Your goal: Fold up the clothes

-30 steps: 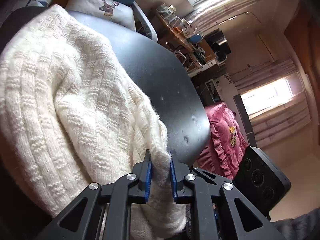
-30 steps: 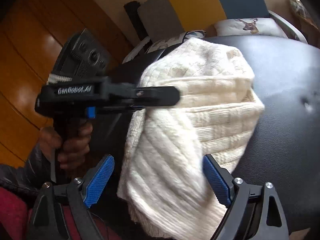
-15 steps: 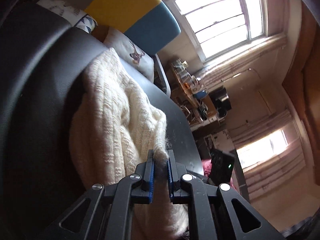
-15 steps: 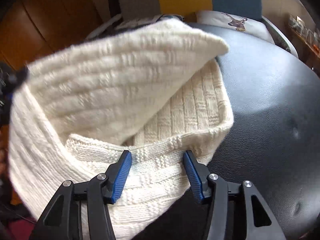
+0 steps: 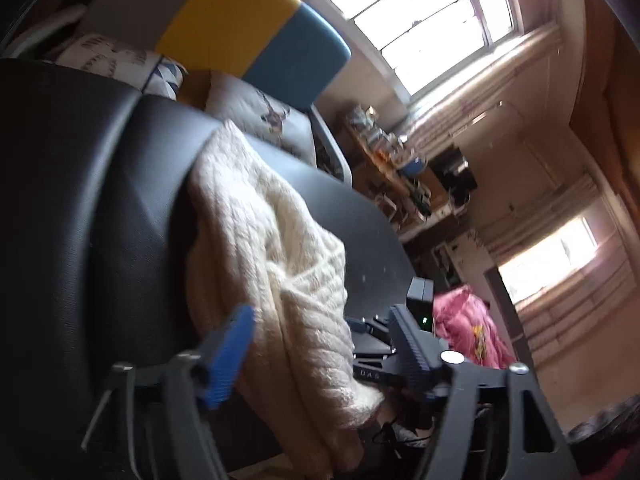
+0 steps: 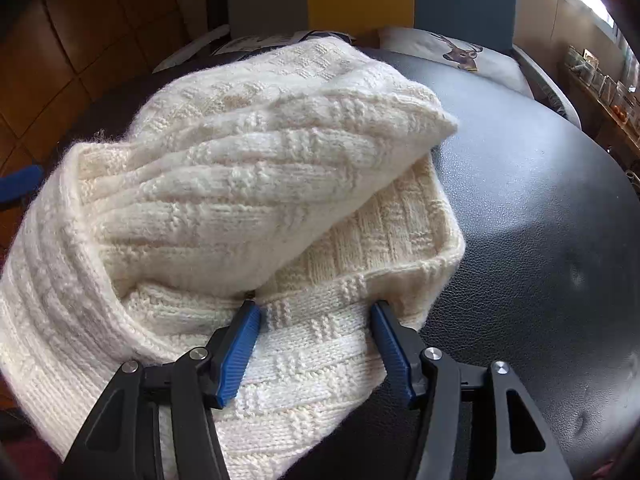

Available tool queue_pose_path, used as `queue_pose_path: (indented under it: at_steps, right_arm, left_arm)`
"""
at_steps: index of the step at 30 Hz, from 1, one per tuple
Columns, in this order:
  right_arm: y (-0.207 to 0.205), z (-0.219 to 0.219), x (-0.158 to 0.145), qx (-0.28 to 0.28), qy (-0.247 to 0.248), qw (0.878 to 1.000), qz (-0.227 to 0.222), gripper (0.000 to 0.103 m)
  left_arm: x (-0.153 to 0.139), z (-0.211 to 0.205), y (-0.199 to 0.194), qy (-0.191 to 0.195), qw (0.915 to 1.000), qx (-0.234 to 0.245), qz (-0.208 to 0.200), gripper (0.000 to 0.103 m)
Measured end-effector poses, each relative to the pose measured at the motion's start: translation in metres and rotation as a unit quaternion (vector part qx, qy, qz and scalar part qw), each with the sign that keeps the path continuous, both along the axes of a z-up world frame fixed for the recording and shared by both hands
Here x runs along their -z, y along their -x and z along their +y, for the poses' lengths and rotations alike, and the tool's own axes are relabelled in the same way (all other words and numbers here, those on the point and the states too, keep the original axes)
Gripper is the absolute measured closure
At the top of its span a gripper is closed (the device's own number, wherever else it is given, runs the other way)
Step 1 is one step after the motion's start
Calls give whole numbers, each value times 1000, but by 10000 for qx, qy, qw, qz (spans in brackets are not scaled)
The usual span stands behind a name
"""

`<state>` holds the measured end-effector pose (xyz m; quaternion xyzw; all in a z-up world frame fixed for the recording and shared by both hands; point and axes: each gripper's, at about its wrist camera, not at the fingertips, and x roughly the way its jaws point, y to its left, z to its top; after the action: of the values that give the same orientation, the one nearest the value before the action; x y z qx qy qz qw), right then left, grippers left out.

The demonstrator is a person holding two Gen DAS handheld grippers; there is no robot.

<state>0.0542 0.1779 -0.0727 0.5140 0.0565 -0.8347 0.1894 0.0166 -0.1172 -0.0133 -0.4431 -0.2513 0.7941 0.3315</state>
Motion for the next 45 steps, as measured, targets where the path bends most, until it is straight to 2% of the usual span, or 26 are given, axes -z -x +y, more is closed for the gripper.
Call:
queue_pose_path:
  at_steps: [2,3,4,5,6,7,10,12,15,17,19,22,23,26,28,30,32,33,34,35,38,41,42,44,45]
  right_arm:
    - [-3,3,-3,-28,88,10000,32,44]
    - [-5,5,-4,-39,114,9999,52,44]
    - [-7,6,-5,-48,140,9999,72,44]
    - [-9,7,-3,-48,164,9998,91,43]
    - [-11,8,-2,-50,189,9998,109,43]
    - [-13,9,-4,-59,216,9997,119,43]
    - [-15,15,-10,-79,374,9992,66,43]
    - [-13,15,-11,-55,501,9987,-82,43]
    - [-15,15,-13,-98,209,9997,-11,43]
    - [-20,16,-14,-143,-29,9997,196,43]
    - [-26,14,-17,-242,-270,9986,393,42]
    - [-36,12,-27,-216,-276,9992,205,41]
    - [-17,10,-30,-252,-153,9993,210,41]
    - [6,7,-56,-313,593,9968,431,40]
    - [35,-4,-68,-306,740,9959,415,40]
    - [80,-18,-59,-148,336,9981,493,40]
    - [111,-28,-43,-96,87,9991,412,40]
    - [123,-32,-32,-105,15,9994,318,40]
    - [135,-36,-22,-115,-56,9997,224,40]
    - [146,-40,-12,-125,-128,9998,130,40]
    - [178,-51,18,-162,-330,9992,-138,40]
    - [177,-51,33,-310,-343,9987,-199,33]
    - [176,-49,34,-329,-294,9989,-179,33]
    - [173,-44,35,-365,-229,9990,-115,33]
    - [171,-42,35,-383,-208,9990,-75,33]
  left_arm:
    - [16,26,6,148,9993,204,-267,26]
    - [24,37,9,158,9987,287,-395,31]
    - [28,45,9,165,9983,329,-446,44]
    - [31,52,9,328,9979,320,-452,53]
    - [34,59,9,476,9974,307,-447,74]
    - [35,62,7,530,9974,269,-400,89]
    - [28,56,1,272,9995,61,-175,91]
    - [12,38,-3,-56,9998,-209,32,91]
    - [-23,-11,-18,-490,9931,-896,583,92]
    - [-40,-49,-27,-525,9850,-1393,870,91]
    - [-38,-77,-27,19,9787,-1908,760,91]
    - [-17,-99,-23,969,9676,-2319,226,90]
    - [-13,-103,-23,1208,9632,-2396,120,90]
    - [-16,-105,-27,1505,9564,-2486,289,86]
    - [-23,-104,-27,1337,9574,-2517,473,73]
    - [-34,-98,-21,1247,9581,-2490,671,60]
    - [-45,-90,-16,1371,9563,-2424,887,53]
    - [-48,-83,-7,1471,9586,-2263,909,41]
    - [-47,-74,3,1619,9604,-2085,894,35]
    - [-42,-65,12,1803,9603,-1942,870,35]
    - [-10,-46,48,2336,9579,-1623,395,35]
    - [33,-33,72,2630,9538,-1435,-233,35]
    - [48,-29,77,2727,9513,-1376,-424,38]
    - [70,-24,79,2977,9434,-1315,-630,71]
    - [78,-22,79,3048,9407,-1316,-692,96]
